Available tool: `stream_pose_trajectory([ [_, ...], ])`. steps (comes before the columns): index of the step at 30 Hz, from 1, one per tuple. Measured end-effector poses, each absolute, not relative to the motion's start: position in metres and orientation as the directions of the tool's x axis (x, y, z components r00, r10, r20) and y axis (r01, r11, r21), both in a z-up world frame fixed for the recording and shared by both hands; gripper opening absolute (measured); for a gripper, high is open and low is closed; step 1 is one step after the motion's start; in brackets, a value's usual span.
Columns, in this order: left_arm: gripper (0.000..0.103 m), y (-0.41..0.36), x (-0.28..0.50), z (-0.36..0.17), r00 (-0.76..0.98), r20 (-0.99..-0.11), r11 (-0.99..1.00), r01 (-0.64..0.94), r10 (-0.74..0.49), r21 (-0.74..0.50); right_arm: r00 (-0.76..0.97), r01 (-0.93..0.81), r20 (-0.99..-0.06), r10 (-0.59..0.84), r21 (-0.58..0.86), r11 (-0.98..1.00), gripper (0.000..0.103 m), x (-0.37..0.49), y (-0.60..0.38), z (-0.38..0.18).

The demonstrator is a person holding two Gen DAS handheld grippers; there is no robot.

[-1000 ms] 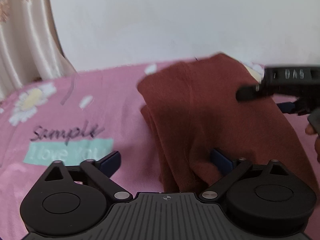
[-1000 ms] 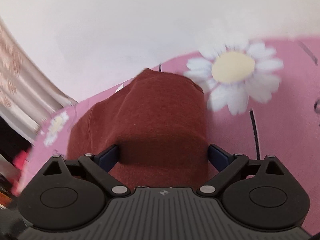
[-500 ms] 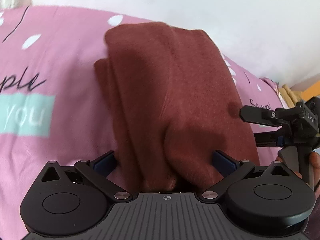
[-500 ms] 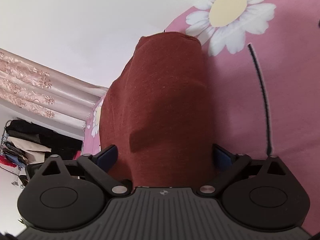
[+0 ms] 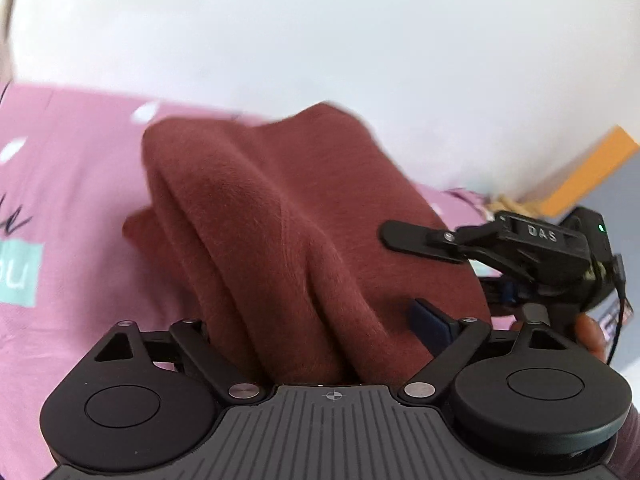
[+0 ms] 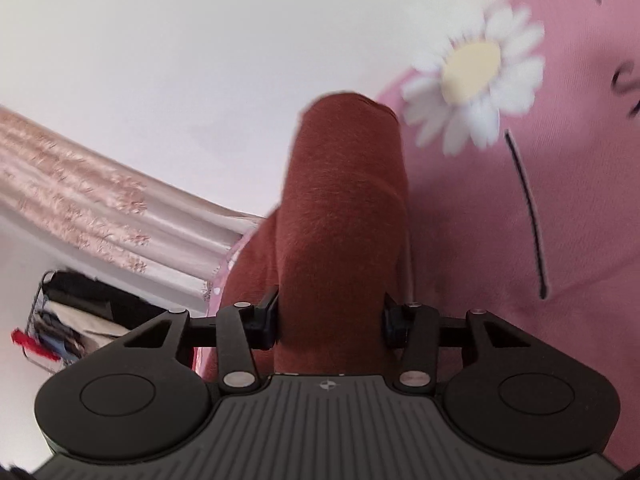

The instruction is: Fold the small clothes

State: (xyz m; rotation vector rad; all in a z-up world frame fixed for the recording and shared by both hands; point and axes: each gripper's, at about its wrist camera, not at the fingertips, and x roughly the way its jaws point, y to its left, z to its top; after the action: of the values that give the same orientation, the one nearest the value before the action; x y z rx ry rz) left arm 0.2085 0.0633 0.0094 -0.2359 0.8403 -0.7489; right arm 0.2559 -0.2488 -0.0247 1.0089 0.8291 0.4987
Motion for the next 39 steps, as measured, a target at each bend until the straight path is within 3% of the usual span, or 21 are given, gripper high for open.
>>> stream_pose_trajectory([
  [7, 0.103, 0.017, 0.149, 0.031, 0.416, -0.563, 0.678, 0.612, -0.714, -0.407, 0.65, 0.013, -0.402, 0.645, 0.854, 0.519, 0.055, 0.193, -0.307, -0.009],
  [9, 0.103, 0.0, 0.146, 0.015, 0.417, -0.618, 0.712, 0.605, -0.666, -0.358, 0.655, 0.082, -0.505, 0.563, 0.787, 0.611, 0.067, 0.183, -0.313, -0.021],
  [11, 0.103, -0.014, 0.147, -0.005, 0.424, -0.708, 0.777, 0.564, -0.564, -0.281, 0.633, 0.18, -0.636, 0.441, 0.675, 0.715, 0.072, 0.176, -0.313, -0.034],
  [13, 0.103, -0.014, 0.14, -0.015, 0.455, -0.743, 0.809, 0.554, -0.491, -0.196, 0.644, 0.162, -0.647, 0.408, 0.637, 0.754, 0.075, 0.163, -0.311, -0.038],
  [15, 0.103, -0.01, 0.131, -0.012, 0.466, -0.726, 0.804, 0.559, -0.506, -0.201, 0.65, 0.138, -0.62, 0.44, 0.665, 0.734, 0.088, 0.152, -0.311, -0.037],
  [17, 0.103, -0.001, 0.121, -0.007, 0.485, -0.716, 0.809, 0.556, -0.502, -0.191, 0.656, 0.118, -0.617, 0.435, 0.652, 0.749, 0.091, 0.145, -0.306, -0.031],
  [26, 0.103, 0.002, 0.08, -0.012, 0.583, -0.698, 0.846, 0.529, -0.415, -0.062, 0.623, 0.033, -0.721, 0.303, 0.412, 0.911, 0.097, 0.102, -0.256, -0.028],
  [35, 0.103, 0.031, 0.051, -0.017, 0.582, -0.7, 0.874, 0.468, -0.413, -0.127, 0.625, 0.014, -0.723, 0.294, 0.388, 0.922, 0.098, 0.059, -0.247, -0.037],
  [39, 0.103, 0.034, 0.037, -0.015, 0.601, -0.71, 0.891, 0.447, -0.368, -0.084, 0.611, -0.033, -0.742, 0.275, 0.324, 0.946, 0.099, 0.047, -0.238, -0.034],
])
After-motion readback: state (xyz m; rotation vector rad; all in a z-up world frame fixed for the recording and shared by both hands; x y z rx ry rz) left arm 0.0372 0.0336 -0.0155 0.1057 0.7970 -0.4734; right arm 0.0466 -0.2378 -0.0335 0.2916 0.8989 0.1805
